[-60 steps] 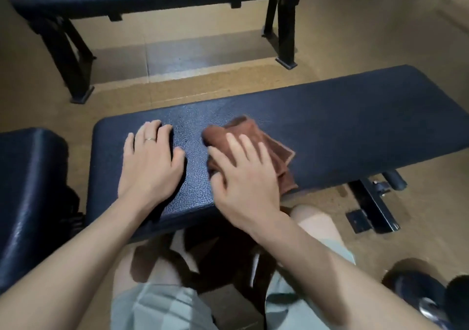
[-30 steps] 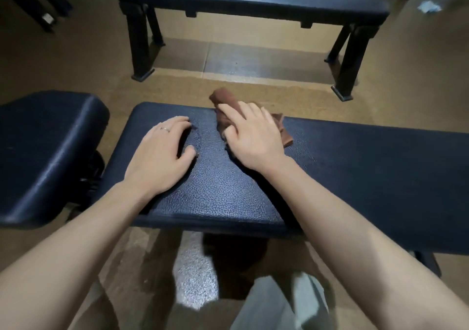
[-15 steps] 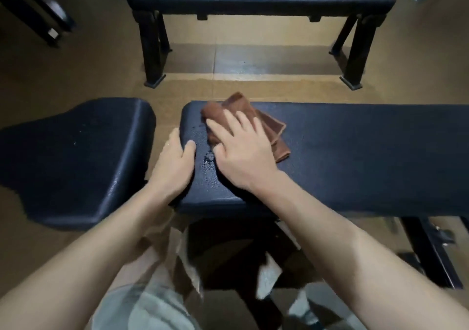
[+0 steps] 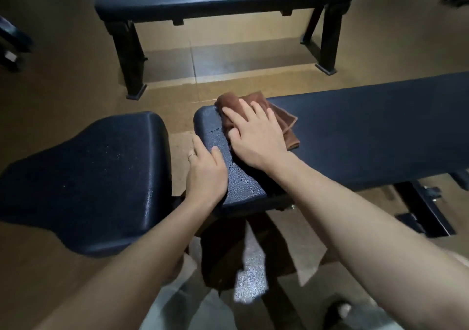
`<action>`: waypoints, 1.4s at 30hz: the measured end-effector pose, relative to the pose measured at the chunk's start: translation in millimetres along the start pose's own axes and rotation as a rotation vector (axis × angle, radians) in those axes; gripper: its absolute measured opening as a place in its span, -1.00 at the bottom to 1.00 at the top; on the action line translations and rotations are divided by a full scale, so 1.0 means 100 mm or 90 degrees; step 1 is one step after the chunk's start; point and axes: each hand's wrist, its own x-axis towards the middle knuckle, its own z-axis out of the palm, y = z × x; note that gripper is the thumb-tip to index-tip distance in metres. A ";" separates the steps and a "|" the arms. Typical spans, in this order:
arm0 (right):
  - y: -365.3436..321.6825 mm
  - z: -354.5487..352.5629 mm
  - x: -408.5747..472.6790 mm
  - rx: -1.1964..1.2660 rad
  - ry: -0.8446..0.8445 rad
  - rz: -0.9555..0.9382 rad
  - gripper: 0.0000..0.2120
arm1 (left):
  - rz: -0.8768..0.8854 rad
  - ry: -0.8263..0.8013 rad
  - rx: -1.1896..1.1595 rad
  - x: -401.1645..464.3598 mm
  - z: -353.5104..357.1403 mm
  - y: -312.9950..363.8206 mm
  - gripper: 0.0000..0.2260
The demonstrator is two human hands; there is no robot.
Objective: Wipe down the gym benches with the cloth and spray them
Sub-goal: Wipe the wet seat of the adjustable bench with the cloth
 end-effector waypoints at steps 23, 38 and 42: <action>0.74 -0.20 0.22 -0.035 0.072 0.043 -0.38 | 0.011 -0.016 -0.014 0.04 0.00 -0.06 -0.46; -0.66 0.19 0.65 -0.075 0.022 -0.113 -0.56 | -0.031 -0.014 -0.007 0.05 0.01 -0.09 -0.59; -0.50 0.14 0.70 -0.031 0.015 -0.182 -0.58 | -0.017 -0.007 -0.014 0.08 0.02 -0.11 -0.56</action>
